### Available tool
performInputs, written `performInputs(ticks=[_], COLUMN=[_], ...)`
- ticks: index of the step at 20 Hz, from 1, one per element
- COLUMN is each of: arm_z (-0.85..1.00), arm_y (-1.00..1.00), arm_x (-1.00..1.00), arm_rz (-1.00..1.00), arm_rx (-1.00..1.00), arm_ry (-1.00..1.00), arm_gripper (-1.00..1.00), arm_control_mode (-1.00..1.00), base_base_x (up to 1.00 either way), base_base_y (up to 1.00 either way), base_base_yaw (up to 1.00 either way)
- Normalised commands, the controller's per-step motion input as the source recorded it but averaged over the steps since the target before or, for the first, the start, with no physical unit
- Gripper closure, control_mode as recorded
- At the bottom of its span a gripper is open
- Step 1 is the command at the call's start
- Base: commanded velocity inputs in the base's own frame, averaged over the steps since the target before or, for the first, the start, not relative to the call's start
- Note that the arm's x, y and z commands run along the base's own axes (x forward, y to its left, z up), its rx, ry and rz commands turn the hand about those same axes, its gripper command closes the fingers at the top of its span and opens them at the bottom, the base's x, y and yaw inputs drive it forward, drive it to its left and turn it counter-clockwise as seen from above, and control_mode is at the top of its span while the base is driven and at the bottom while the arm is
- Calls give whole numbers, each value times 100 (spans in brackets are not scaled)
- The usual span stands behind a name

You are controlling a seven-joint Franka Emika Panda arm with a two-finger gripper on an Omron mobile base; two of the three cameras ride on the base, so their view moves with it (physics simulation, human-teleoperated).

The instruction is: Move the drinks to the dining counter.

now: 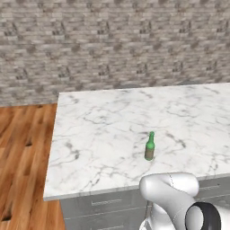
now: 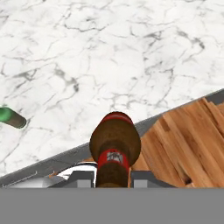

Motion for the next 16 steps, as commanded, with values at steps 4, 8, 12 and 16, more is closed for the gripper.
performInputs(ticks=[4,8,12,16], arm_z=[0,-8,0,-14], arm_y=[13,28,16,9], arm_x=[54,71,73,54], arm_rz=[0,-5,-2,0], arm_rx=[-5,-4,-3,0], arm_ry=[3,12,14,6], arm_gripper=[100,100,100,100], arm_control_mode=[-100,-100,-100,-100], base_base_x=[0,0,0,0], base_base_y=[0,0,0,0], base_base_yaw=[0,0,0,0])
